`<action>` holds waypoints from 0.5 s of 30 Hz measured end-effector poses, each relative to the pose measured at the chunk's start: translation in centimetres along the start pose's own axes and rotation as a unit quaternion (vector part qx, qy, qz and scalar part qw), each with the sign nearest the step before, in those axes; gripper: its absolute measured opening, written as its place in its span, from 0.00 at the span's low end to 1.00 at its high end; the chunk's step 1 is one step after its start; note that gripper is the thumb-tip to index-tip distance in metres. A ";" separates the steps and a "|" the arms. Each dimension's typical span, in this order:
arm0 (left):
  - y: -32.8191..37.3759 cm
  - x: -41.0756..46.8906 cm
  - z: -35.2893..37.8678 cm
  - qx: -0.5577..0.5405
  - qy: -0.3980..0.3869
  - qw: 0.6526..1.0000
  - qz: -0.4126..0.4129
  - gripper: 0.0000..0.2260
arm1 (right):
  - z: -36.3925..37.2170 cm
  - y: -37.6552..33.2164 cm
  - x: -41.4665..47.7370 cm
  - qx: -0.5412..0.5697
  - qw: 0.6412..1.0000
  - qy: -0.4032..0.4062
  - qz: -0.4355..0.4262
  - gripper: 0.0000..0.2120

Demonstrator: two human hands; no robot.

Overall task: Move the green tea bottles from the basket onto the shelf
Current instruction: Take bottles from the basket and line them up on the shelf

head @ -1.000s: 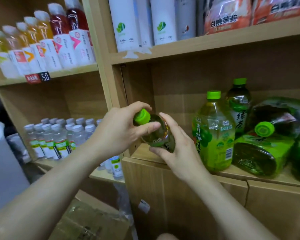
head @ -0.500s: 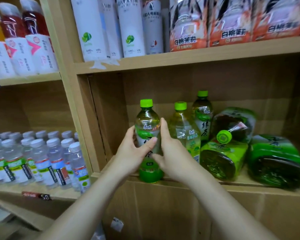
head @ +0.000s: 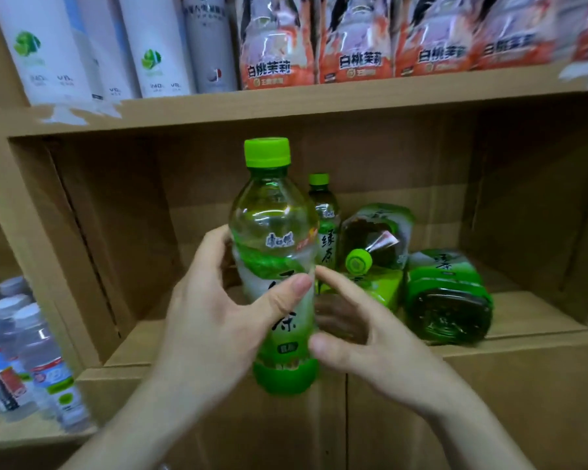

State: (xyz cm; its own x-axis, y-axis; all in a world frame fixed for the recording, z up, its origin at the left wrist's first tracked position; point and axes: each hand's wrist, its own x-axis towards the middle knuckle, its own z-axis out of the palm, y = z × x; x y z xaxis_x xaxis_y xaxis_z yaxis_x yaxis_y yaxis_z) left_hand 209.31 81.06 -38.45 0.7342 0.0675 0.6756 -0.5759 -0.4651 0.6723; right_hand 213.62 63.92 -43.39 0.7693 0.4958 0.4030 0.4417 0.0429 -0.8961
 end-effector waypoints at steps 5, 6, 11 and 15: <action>1.9 1.3 6.6 -0.067 -0.130 0.989 -0.020 0.22 | -1.8 -0.5 -2.5 -0.072 0.975 0.199 -0.061 0.24; 2.0 1.6 7.8 -0.065 -0.158 0.985 -0.016 0.23 | -3.0 -0.3 -3.3 -0.095 0.966 0.231 -0.063 0.24; 1.0 2.2 13.5 0.072 -0.151 0.984 0.059 0.14 | -10.5 -0.7 -7.7 -0.163 0.914 0.369 -0.033 0.23; -0.4 2.1 16.8 0.222 -0.100 0.957 0.156 0.12 | -16.4 0.5 -8.4 -0.209 0.859 0.467 0.009 0.23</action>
State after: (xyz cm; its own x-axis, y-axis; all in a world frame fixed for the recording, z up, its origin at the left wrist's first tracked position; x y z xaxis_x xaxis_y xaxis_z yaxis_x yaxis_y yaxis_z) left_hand 217.13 66.55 -42.38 0.6314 -0.2848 0.7213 -0.6007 -0.7678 0.2227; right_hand 214.93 45.56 -44.24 0.7264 -0.4278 0.5379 0.4032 -0.3685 -0.8376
